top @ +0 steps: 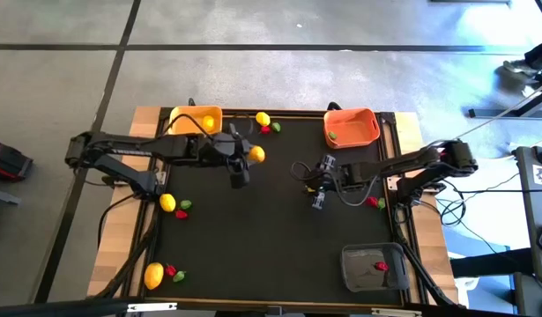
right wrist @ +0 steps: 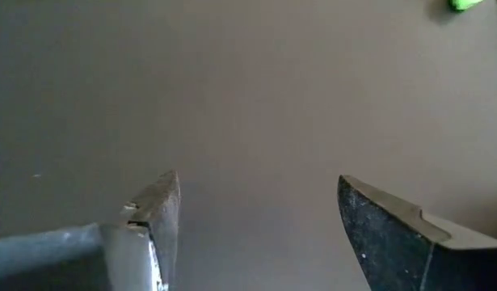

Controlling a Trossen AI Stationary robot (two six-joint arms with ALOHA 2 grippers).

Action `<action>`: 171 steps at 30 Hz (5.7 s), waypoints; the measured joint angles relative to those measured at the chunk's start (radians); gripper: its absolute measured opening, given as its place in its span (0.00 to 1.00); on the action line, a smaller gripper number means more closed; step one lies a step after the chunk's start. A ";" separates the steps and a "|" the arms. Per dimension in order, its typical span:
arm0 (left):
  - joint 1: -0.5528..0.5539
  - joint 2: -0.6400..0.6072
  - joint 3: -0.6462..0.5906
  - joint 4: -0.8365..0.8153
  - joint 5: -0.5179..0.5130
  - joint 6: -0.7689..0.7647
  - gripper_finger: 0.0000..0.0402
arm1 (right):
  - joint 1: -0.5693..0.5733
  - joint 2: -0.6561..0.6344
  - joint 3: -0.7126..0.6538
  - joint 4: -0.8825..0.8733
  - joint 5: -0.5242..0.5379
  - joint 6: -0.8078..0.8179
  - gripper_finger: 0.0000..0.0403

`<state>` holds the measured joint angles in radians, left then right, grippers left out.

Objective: Sort produce into baskets
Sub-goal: Put the lemon into the yellow bin, then put the green chili pepper into the orange bin

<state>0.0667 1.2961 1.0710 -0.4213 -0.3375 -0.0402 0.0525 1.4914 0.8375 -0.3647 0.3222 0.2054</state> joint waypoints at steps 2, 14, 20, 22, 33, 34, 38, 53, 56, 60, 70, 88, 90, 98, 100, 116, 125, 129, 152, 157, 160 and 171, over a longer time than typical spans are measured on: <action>0.017 -0.003 0.000 -0.049 -0.071 -0.012 0.49 | 0.000 0.026 0.000 0.023 0.000 0.000 0.66; 0.192 -0.002 -0.020 -0.348 -0.302 -0.166 0.49 | 0.000 0.092 0.000 0.117 0.000 0.000 0.66; 0.327 -0.002 -0.100 -0.364 -0.324 -0.236 0.49 | 0.000 0.091 0.000 0.137 0.000 0.057 0.66; 0.376 -0.001 -0.130 -0.344 -0.324 -0.241 0.49 | 0.000 0.091 0.000 0.136 0.000 0.057 0.66; 0.552 -0.001 -0.297 -0.147 -0.295 -0.215 0.49 | 0.000 0.091 0.000 0.136 0.000 0.077 0.66; 0.558 -0.002 -0.309 -0.130 -0.295 -0.214 0.49 | 0.000 0.091 0.000 0.136 0.000 0.077 0.66; 0.573 -0.001 -0.344 -0.111 -0.285 -0.217 0.49 | 0.000 0.091 0.000 0.136 0.000 0.077 0.66; 0.607 -0.001 -0.343 -0.068 -0.197 -0.156 0.68 | 0.000 0.091 0.000 0.139 0.007 0.077 0.66; 0.595 -0.002 -0.316 -0.091 -0.197 -0.140 0.69 | 0.000 0.091 0.000 0.139 0.007 0.077 0.66; 0.555 -0.034 -0.240 -0.199 -0.163 -0.138 0.69 | 0.000 0.091 0.000 0.139 0.007 0.077 0.66; 0.370 -0.138 -0.150 -0.351 0.077 -0.172 0.69 | 0.000 0.091 0.000 0.148 0.007 0.075 0.66; 0.000 -0.140 -0.151 -0.392 0.229 -0.282 0.69 | 0.000 0.091 0.000 0.200 0.007 0.073 0.66; -0.038 -0.140 -0.151 -0.418 0.229 -0.328 0.69 | 0.000 0.091 0.000 0.200 0.007 0.073 0.66; -0.172 -0.140 -0.170 -0.550 0.228 -0.562 0.69 | 0.000 0.091 0.000 0.200 0.007 0.072 0.66; -0.202 -0.139 -0.190 -0.573 0.229 -0.617 0.69 | 0.000 0.091 0.000 0.200 0.007 0.072 0.66; -0.302 -0.107 -0.368 -0.647 0.273 -0.895 0.69 | 0.000 0.090 0.000 0.190 0.007 0.071 0.66; -0.301 0.002 -0.416 -0.645 0.331 -0.877 0.69 | 0.000 0.090 0.000 0.190 0.007 0.051 0.66; -0.301 0.054 -0.427 -0.644 0.331 -0.843 0.69 | 0.000 0.090 0.000 0.190 0.007 0.051 0.66; -0.299 0.138 -0.427 -0.584 0.302 -0.638 0.22 | 0.000 0.090 0.000 0.189 -0.015 0.056 0.66; -0.299 0.113 -0.415 -0.584 0.299 -0.612 0.18 | 0.000 0.090 0.000 0.188 -0.049 0.051 0.66; -0.299 0.098 -0.397 -0.583 0.299 -0.595 0.18 | 0.000 0.090 0.000 0.183 -0.049 0.048 0.66; -0.299 -0.003 -0.299 -0.508 0.215 -0.513 0.19 | 0.020 0.014 0.000 0.116 -0.079 0.024 0.66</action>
<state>-0.2321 1.2931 0.7723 -0.9297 -0.1222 -0.5531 0.0727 1.5049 0.8375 -0.2485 0.2435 0.2290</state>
